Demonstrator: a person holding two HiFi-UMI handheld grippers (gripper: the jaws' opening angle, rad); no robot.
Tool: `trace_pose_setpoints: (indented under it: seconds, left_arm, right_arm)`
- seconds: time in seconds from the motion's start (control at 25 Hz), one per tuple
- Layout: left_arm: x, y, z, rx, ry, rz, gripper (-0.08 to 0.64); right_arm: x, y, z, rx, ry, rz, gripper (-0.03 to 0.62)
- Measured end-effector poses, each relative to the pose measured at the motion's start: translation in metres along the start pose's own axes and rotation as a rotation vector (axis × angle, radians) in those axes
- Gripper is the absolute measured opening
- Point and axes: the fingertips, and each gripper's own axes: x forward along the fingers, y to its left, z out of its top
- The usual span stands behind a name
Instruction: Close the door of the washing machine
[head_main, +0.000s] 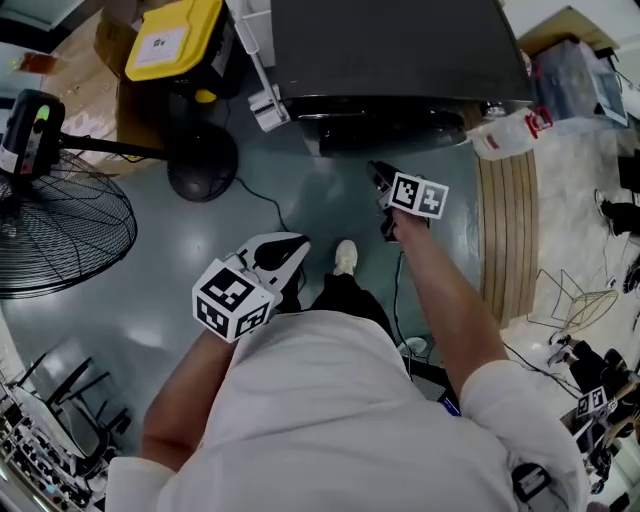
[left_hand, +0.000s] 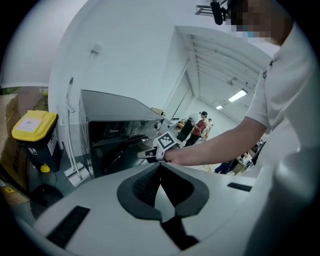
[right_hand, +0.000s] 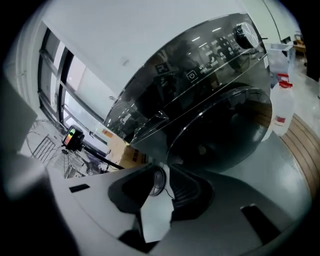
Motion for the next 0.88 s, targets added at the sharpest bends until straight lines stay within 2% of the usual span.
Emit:
trace_pose_setpoints:
  seconds: [0.24, 0.52, 0.88]
  left_arm:
    - [0.003, -0.006, 0.002, 0.017, -0.022, -0.005, 0.017]
    - [0.007, -0.015, -0.001, -0.01, -0.038, -0.009, 0.017]
    - [0.013, -0.036, 0.002, 0.01, -0.062, -0.012, 0.017]
  right_arm:
    - [-0.041, 0.024, -0.021, -0.106, 0.044, 0.04, 0.097]
    - [-0.102, 0.051, -0.055, -0.225, 0.107, 0.08, 0.088]
    - [-0.177, 0.076, -0.069, -0.432, 0.133, 0.111, 0.078]
